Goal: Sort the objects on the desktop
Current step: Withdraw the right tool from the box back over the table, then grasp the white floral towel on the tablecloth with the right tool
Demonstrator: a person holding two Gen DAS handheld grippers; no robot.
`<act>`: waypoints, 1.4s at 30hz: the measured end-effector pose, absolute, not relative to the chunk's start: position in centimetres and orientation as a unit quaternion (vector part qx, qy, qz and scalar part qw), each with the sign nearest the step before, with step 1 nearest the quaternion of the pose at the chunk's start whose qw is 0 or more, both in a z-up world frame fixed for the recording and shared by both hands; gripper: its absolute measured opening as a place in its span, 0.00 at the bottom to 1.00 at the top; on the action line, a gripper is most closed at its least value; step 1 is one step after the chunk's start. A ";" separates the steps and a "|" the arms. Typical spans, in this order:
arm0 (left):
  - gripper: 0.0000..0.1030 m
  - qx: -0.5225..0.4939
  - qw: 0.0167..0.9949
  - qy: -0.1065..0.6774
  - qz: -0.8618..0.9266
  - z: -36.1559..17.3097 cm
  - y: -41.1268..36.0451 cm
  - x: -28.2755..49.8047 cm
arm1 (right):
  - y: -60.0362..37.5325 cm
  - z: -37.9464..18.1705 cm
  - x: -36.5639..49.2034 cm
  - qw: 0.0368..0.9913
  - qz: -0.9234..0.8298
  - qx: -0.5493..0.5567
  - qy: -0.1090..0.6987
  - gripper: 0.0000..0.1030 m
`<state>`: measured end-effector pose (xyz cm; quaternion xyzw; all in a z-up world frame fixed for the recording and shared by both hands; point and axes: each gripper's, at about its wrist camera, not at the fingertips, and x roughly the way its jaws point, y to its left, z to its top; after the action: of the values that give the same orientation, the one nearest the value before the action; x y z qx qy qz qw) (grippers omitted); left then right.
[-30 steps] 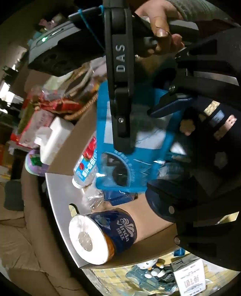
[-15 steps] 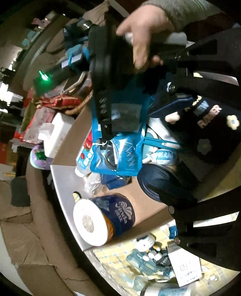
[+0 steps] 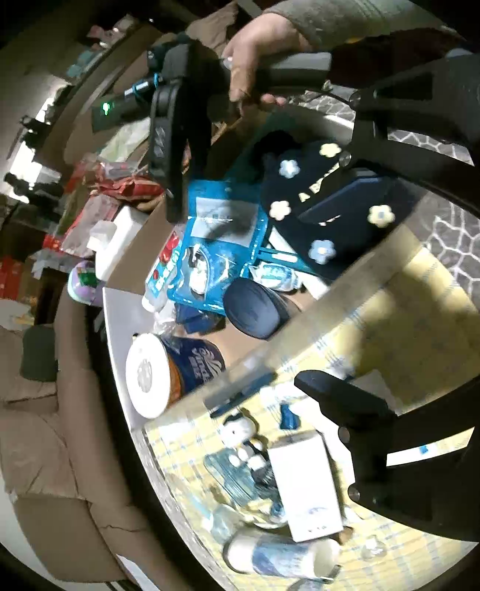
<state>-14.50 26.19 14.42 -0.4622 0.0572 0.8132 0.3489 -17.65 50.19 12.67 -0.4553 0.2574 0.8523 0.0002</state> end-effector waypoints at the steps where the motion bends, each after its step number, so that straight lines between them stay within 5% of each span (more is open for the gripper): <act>1: 0.80 -0.462 0.349 0.055 0.814 14.5 25.6 -14.2 | 50.1 13.1 -17.3 0.001 0.855 -0.452 0.256 0.80; 3: 0.92 -0.459 0.345 0.050 0.817 14.9 24.2 -13.3 | 49.9 14.0 -16.4 0.003 0.859 -0.447 0.250 0.87; 8: 1.00 -0.454 0.329 0.030 0.827 15.5 19.4 -11.5 | 47.9 15.6 -14.2 0.000 0.864 -0.451 0.223 0.95; 23: 1.00 -0.471 0.214 -0.022 0.856 12.5 2.1 -7.8 | 31.2 18.7 -8.1 -0.109 0.886 -0.437 0.112 0.99; 42: 1.00 -0.443 0.173 -0.041 0.879 12.9 -5.8 -4.8 | 17.4 13.5 -6.2 -0.171 0.858 -0.477 0.090 0.99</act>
<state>-4.83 -5.81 12.90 -0.4427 -0.0407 0.8788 0.1733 -6.16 17.36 13.50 -0.4768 0.0904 0.8576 -0.1705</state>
